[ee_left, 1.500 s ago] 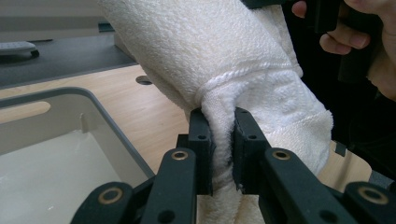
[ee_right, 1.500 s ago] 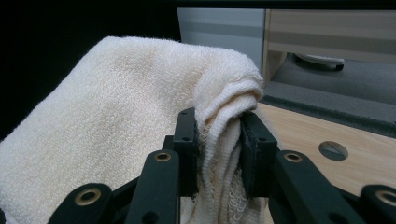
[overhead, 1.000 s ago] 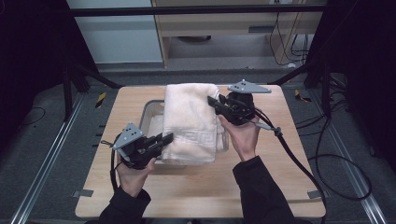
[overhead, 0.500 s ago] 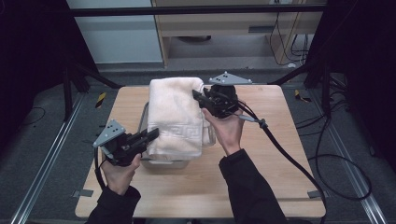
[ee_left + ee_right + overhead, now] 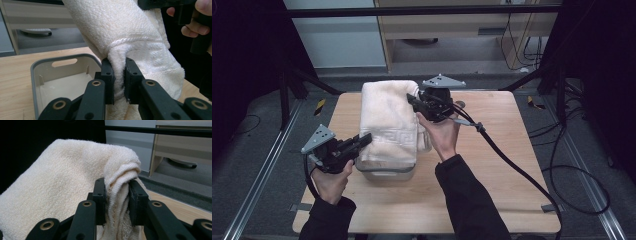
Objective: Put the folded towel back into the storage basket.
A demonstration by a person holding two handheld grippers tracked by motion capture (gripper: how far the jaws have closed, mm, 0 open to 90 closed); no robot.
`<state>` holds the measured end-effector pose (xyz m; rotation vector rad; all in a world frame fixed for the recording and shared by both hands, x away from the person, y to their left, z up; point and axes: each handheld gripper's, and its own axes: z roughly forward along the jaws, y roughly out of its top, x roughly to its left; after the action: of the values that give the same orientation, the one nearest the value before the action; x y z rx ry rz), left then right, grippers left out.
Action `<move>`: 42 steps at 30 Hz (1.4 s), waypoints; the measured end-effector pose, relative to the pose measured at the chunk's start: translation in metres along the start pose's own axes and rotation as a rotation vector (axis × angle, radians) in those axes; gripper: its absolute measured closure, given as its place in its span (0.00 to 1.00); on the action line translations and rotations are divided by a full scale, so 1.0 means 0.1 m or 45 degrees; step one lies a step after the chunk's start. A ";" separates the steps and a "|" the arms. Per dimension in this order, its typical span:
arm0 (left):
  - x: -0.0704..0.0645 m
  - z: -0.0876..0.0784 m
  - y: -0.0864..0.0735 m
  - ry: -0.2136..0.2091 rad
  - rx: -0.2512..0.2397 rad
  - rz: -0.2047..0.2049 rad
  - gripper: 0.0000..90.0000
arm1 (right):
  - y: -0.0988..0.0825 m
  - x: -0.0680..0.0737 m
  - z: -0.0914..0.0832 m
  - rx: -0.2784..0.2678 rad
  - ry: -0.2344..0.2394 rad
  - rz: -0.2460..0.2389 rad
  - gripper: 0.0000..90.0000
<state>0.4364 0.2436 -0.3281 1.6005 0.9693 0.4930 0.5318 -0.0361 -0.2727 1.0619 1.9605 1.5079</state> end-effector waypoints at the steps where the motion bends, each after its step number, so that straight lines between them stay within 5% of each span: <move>1: 0.02 0.00 0.00 0.004 0.000 -0.001 0.88 | 0.00 0.00 0.02 -0.003 0.001 0.002 0.79; 17: 0.28 0.07 -0.10 0.056 0.037 -0.029 0.88 | -0.11 0.03 0.34 0.013 0.006 0.010 0.79; 42: 0.64 0.27 -0.45 0.139 0.196 -0.073 0.88 | -0.52 0.04 0.89 0.165 -0.010 0.021 0.79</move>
<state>0.4785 0.2790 -0.3899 1.6917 1.1557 0.4803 0.5795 0.0156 -0.3485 1.1379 2.0726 1.3988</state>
